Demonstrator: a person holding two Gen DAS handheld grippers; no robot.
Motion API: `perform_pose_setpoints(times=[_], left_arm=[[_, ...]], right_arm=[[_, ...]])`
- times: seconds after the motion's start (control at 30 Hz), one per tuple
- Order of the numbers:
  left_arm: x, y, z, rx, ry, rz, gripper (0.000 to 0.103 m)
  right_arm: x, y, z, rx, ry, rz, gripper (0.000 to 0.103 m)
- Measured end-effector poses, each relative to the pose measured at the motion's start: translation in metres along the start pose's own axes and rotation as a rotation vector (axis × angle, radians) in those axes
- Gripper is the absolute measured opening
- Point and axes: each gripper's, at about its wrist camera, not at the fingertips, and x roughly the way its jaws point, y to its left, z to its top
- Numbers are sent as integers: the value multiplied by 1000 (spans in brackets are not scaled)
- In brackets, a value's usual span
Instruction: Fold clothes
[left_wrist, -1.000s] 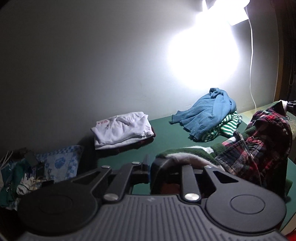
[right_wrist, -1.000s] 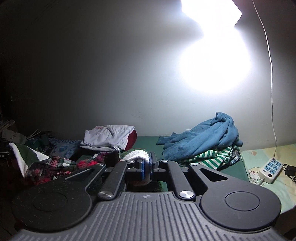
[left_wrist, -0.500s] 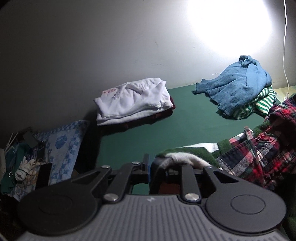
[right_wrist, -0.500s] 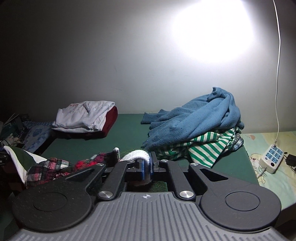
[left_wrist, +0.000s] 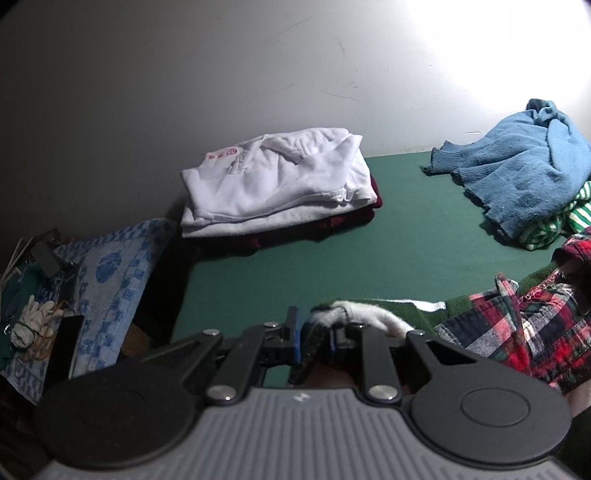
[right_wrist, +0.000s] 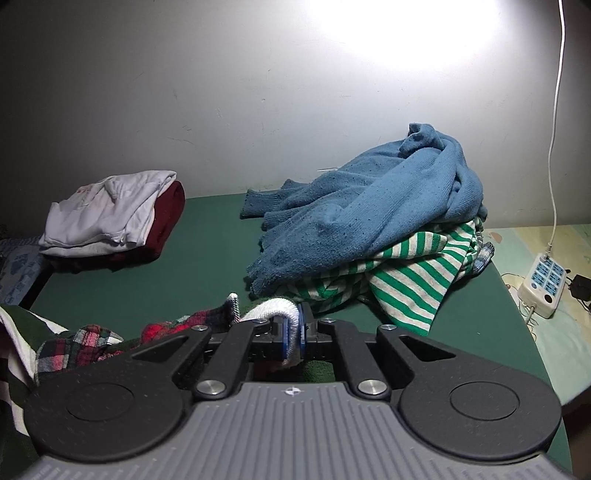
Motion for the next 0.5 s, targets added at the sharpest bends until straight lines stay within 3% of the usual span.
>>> perform_pose_setpoints(times=[0.5], left_arm=[[80,1,23,-27,41,33,25]], right_arm=[[79,9,14,-11,45,-56,4]])
